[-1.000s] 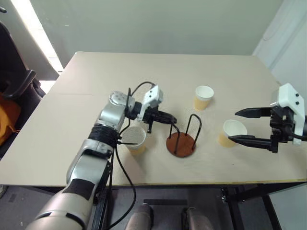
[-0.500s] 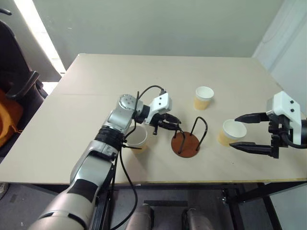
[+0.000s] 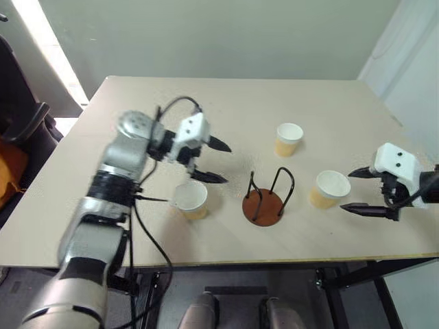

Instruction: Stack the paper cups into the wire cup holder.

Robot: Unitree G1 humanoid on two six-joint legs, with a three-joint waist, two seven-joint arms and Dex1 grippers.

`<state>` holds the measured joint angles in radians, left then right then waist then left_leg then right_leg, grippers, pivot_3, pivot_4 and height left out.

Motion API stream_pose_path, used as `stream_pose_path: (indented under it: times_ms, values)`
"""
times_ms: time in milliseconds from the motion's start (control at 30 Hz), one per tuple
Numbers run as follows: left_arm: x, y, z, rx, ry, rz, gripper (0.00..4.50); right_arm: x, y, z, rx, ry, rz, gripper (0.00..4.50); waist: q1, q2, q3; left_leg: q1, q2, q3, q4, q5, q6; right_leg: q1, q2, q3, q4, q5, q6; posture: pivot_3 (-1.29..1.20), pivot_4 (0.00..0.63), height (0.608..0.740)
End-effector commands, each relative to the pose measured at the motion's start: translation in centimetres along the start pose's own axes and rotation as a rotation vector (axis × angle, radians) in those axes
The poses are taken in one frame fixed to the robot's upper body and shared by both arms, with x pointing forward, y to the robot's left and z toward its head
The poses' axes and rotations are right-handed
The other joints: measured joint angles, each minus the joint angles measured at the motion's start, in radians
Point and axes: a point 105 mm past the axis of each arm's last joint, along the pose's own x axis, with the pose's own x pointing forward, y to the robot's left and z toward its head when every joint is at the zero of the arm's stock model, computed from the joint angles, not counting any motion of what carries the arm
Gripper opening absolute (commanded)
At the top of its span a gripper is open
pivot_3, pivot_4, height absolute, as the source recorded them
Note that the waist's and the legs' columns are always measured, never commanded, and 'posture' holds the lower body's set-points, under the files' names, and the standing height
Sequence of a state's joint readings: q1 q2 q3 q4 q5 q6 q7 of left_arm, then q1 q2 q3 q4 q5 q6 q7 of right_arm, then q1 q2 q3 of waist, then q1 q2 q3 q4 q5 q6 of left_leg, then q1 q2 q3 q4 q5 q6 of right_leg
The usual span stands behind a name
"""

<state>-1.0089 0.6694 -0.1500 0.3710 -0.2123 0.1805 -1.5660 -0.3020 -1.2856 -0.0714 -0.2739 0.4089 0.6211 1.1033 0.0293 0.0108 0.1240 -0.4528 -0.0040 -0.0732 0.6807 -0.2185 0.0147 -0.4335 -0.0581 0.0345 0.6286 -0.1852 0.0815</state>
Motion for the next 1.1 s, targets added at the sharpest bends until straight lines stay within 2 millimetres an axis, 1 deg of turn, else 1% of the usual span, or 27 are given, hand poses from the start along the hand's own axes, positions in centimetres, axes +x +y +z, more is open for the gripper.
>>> stream_pose_path:
  times_ms: [33,100,167,233,300,333,433,567,633,700,733,767,867,1000,1100]
  values:
    - [-2.9,-1.6,2.6,0.030,-0.043,0.007,4.41,0.5,-0.6,0.3,-0.044,-0.003,-0.008,4.50,-0.005,0.000,0.000,0.000,0.000,0.000,0.000,0.000,0.000,0.000,0.000,0.000,0.000,0.000,0.000,0.00,0.150,0.740]
    - [-4.0,-2.3,2.9,0.015,-0.017,0.049,4.41,1.1,-0.7,0.2,-0.042,0.003,0.007,4.50,-0.009,0.000,0.000,0.001,0.000,0.000,0.000,-0.001,0.000,0.000,0.000,0.000,0.000,-0.001,-0.001,0.00,0.150,0.740]
    - [-4.8,-3.2,3.1,-0.007,0.007,0.072,4.41,1.9,-0.8,0.1,-0.040,-0.003,0.022,4.50,-0.006,0.000,0.000,0.001,0.001,0.000,0.000,-0.002,0.000,0.000,0.000,0.000,0.000,-0.001,-0.002,0.00,0.150,0.740]
    - [-5.0,-3.9,3.4,-0.025,0.011,0.080,4.41,2.3,-1.0,0.0,-0.039,-0.007,0.027,4.50,-0.004,0.000,0.000,0.001,0.001,-0.001,0.000,-0.002,0.000,0.000,0.000,-0.001,0.000,-0.001,-0.003,0.00,0.150,0.740]
    - [-5.0,-4.9,4.2,-0.045,-0.014,0.071,4.41,3.3,-1.1,-0.2,-0.045,0.000,0.043,4.50,-0.004,0.000,0.000,0.001,0.001,-0.002,0.000,-0.002,0.000,0.001,0.000,-0.002,0.000,-0.002,-0.006,0.00,0.150,0.740]
    - [-5.0,-5.1,4.4,-0.051,-0.019,0.070,4.47,3.6,-1.1,-0.2,-0.047,0.004,0.050,4.32,-0.004,0.000,0.000,0.001,0.001,-0.002,0.000,-0.002,0.000,0.001,0.000,-0.002,0.000,-0.002,-0.010,0.00,0.150,0.740]
    - [-4.9,-5.4,4.5,-0.064,-0.019,0.087,4.50,4.2,-0.9,-0.6,-0.061,0.023,0.079,3.63,-0.005,0.000,0.000,0.002,0.002,-0.002,-0.002,-0.002,-0.001,0.000,0.000,-0.003,0.000,-0.001,-0.013,0.00,0.150,0.740]
    - [-5.2,-5.7,4.6,-0.078,-0.011,0.113,4.50,5.0,-0.6,-0.8,-0.075,0.031,0.115,2.14,-0.009,0.000,0.000,0.005,0.003,-0.002,-0.005,-0.001,-0.003,0.001,0.000,-0.003,0.000,0.000,-0.019,0.00,0.150,0.740]
    - [-5.3,-5.8,4.5,-0.087,-0.004,0.126,4.50,5.2,-0.7,-0.6,-0.087,0.028,0.115,1.37,-0.013,0.000,0.000,0.007,0.003,-0.002,-0.007,0.000,-0.005,0.001,0.000,-0.003,0.000,0.001,-0.020,0.00,0.150,0.740]
    - [-5.5,-6.0,4.4,-0.094,0.006,0.139,4.50,5.0,-1.2,-0.1,-0.117,0.022,0.104,0.62,-0.018,0.001,0.000,0.009,0.003,-0.002,-0.009,0.002,-0.007,0.002,0.000,-0.003,0.000,0.001,-0.021,0.00,0.150,0.740]
    - [-5.6,-6.0,4.3,-0.096,0.010,0.145,4.50,4.7,-1.4,0.4,-0.131,0.013,0.100,0.27,-0.018,0.001,0.000,0.010,0.003,-0.002,-0.011,0.003,-0.008,0.002,0.000,-0.002,0.000,0.001,-0.022,0.00,0.150,0.740]
    - [-5.7,-6.0,4.3,-0.096,0.015,0.154,4.50,4.1,-1.7,1.2,-0.149,-0.010,0.102,0.02,-0.019,0.001,0.000,0.010,0.003,-0.002,-0.013,0.004,-0.008,0.001,0.000,-0.002,0.000,0.001,-0.023,0.00,0.150,0.740]
    - [-6.1,-5.7,4.2,-0.091,0.024,0.177,4.50,1.5,-2.3,4.5,-0.227,-0.095,0.119,0.02,-0.019,0.001,0.001,0.011,0.003,-0.002,-0.016,0.005,-0.010,0.000,0.000,-0.002,0.001,0.000,-0.025,0.00,0.150,0.740]
    - [-6.7,-5.6,4.3,-0.082,0.028,0.200,4.50,-2.3,-3.6,10.2,-0.378,-0.223,0.093,0.02,-0.022,0.003,0.001,0.010,0.003,-0.002,-0.018,0.005,-0.011,-0.003,0.001,-0.002,0.001,-0.001,-0.028,0.00,0.150,0.740]
    - [-6.8,-5.7,4.3,-0.081,0.027,0.205,4.50,-3.3,-3.1,13.4,-0.480,-0.297,0.135,0.02,-0.025,0.002,0.001,0.010,0.004,-0.003,-0.020,0.005,-0.012,-0.005,0.002,-0.003,0.002,-0.004,-0.032,0.00,0.150,0.740]
